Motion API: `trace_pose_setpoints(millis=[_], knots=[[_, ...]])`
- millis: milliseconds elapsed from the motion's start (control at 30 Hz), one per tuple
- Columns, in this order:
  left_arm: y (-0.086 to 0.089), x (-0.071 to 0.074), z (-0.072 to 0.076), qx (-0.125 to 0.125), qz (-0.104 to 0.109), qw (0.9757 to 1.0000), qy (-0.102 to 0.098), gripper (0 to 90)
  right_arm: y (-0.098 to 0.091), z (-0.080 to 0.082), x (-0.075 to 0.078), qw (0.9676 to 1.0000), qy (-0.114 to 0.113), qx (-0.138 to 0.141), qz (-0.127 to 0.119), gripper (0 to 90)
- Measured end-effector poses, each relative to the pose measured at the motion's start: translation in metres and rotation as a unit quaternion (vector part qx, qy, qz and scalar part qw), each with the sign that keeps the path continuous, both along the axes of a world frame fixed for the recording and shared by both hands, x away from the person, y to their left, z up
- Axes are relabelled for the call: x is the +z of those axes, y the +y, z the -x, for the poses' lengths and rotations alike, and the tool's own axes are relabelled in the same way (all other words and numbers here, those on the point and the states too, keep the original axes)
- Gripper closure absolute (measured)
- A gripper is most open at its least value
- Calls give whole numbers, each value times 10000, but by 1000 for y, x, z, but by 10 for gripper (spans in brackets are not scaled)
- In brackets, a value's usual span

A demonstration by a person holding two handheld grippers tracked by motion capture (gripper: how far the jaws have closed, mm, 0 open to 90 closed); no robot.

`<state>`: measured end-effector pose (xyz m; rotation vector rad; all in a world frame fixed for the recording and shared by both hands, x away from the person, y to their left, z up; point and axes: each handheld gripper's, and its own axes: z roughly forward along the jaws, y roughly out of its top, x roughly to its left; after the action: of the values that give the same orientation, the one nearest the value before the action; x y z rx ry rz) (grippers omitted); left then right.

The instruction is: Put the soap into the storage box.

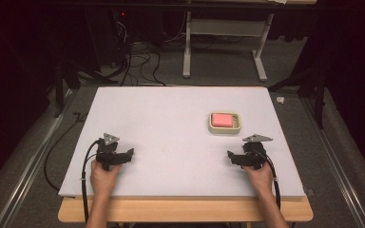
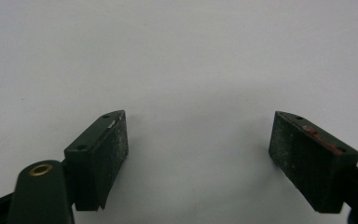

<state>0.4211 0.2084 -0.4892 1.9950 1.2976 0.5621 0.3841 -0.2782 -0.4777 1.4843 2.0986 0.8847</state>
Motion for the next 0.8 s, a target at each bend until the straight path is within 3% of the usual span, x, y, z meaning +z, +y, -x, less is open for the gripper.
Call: trace_pose_setpoints(millis=[267, 800], knots=[[0, 0, 0, -2, -6, 10000, 3, 202, 3, 1, -3, 9999, -16, 16, 170, 197], [0, 0, 0, 1, -6, 10000, 3, 202, 3, 2, -5, 9998, -86, 19, 149, 197]])
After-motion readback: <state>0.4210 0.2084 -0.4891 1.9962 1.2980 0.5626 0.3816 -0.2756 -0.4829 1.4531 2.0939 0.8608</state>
